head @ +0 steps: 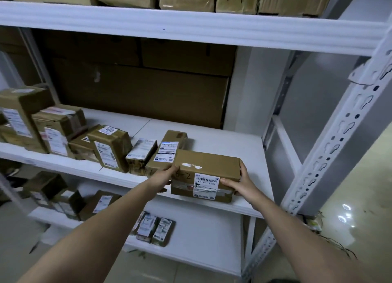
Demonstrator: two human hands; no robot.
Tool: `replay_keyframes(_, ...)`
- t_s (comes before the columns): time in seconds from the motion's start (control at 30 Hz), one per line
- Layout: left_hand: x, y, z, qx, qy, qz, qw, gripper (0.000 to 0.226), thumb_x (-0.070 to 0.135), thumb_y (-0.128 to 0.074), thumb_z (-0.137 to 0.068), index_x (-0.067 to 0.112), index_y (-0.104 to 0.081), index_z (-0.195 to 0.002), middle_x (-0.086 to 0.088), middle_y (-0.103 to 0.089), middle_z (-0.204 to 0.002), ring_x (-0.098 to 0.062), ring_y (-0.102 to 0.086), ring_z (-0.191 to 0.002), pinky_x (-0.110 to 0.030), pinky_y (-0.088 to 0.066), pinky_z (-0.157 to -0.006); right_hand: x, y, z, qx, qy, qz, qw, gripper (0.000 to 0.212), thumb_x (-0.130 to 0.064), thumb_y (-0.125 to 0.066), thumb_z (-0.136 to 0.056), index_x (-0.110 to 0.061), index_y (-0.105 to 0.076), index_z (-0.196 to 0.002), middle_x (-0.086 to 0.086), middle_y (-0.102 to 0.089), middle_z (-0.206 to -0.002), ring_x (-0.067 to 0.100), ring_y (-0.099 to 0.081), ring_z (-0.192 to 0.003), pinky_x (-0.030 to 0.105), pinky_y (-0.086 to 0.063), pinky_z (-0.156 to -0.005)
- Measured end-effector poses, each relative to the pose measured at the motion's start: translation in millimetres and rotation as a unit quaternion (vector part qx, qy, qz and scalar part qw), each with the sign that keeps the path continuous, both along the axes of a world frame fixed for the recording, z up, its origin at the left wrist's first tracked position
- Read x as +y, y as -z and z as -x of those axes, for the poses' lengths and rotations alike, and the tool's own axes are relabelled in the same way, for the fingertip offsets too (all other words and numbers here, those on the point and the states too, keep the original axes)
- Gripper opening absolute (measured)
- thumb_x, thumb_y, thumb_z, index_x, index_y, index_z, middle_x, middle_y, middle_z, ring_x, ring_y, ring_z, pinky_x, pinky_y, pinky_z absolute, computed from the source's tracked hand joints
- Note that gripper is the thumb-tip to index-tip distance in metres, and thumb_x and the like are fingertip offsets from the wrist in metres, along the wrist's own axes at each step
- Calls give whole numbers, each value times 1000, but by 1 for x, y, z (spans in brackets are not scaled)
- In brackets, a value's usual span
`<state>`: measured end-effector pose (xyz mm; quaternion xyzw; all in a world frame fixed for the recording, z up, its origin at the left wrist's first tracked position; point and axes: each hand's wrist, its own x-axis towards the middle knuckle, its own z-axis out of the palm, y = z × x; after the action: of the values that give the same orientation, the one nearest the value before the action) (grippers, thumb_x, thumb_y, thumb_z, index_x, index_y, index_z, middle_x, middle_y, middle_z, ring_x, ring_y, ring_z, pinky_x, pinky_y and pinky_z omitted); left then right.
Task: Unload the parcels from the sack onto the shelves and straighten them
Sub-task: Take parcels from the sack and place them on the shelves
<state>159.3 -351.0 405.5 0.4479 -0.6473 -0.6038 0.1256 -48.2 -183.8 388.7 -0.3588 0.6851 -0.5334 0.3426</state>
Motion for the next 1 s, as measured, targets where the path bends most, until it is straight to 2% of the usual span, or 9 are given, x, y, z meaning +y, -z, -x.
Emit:
replay_keyframes(0.27,-30,10,16,-42,49,26,998,54,45,-43,-98,21,-32,-146,-6,-50,-127,-24,-52,-111,-34,-41,-87,-16,10,-6,-32,64,-2,997,77,-28,-58,-95,-24,-8,-153,-1,-36,-150,13,-40,-131,32,-31,-112)
replay_keyframes(0.37,-43,13,24,-25,54,57,997,55,43,-49,-96,14,-40,-142,-8,-54,-130,-24,-55,-109,-32,-49,-82,-23,9,-2,-37,77,-20,996,82,-36,-58,-93,-26,-3,-154,-3,-30,-153,17,-33,-139,43,-27,-117)
replay_keyframes(0.43,-55,14,28,-83,62,166,981,54,51,-50,-93,17,-51,-135,-7,-60,-124,-27,-57,-110,-39,-50,-90,-27,9,0,-40,87,-16,995,79,-36,-58,-93,-27,-7,-153,-3,-35,-151,16,-38,-136,43,-29,-116)
replay_keyframes(0.5,-66,17,32,-214,78,332,915,58,66,-42,-89,30,-52,-134,-8,-53,-133,-31,-47,-122,-40,-41,-98,-31,9,1,-37,93,-15,995,75,-37,-58,-93,-29,-11,-152,-6,-41,-145,15,-43,-131,45,-33,-113)
replay_keyframes(0.53,-71,17,34,-240,86,366,895,60,69,-39,-87,34,-51,-134,-8,-45,-140,-34,-39,-127,-43,-35,-100,-34,9,1,-37,97,-14,994,74,-36,-58,-94,-30,-13,-152,-7,-44,-142,16,-45,-130,45,-34,-113)
replay_keyframes(0.67,-82,18,40,-251,115,364,889,64,74,-34,-86,39,-43,-139,-7,-28,-152,-36,-23,-136,-51,-21,-107,-43,7,3,-45,111,-4,993,68,-30,-57,-95,-29,-16,-150,-8,-49,-131,14,-50,-121,39,-37,-110)
replay_keyframes(0.8,-88,22,41,-263,141,299,906,64,70,-25,-91,39,-27,-147,-10,-19,-157,-35,-14,-143,-52,-7,-113,-51,6,1,-46,111,0,993,62,-28,-56,-96,-32,-20,-147,-6,-51,-131,15,-51,-120,37,-40,-106)
replay_keyframes(0.9,-92,29,40,-240,168,271,917,64,62,-24,-96,30,-20,-151,-13,-22,-156,-32,-15,-144,-47,-12,-116,-57,5,-1,-48,116,2,992,62,-26,-57,-96,-32,-21,-147,-5,-52,-131,16,-52,-119,37,-41,-105)
replay_keyframes(1.0,-99,34,38,-254,174,275,911,70,68,-18,-92,30,-22,-150,-10,-25,-155,-30,-18,-143,-48,-15,-116,-59,6,1,-55,120,-2,991,63,-27,-58,-95,-34,-21,-146,-7,-52,-129,14,-53,-114,34,-43,-99)
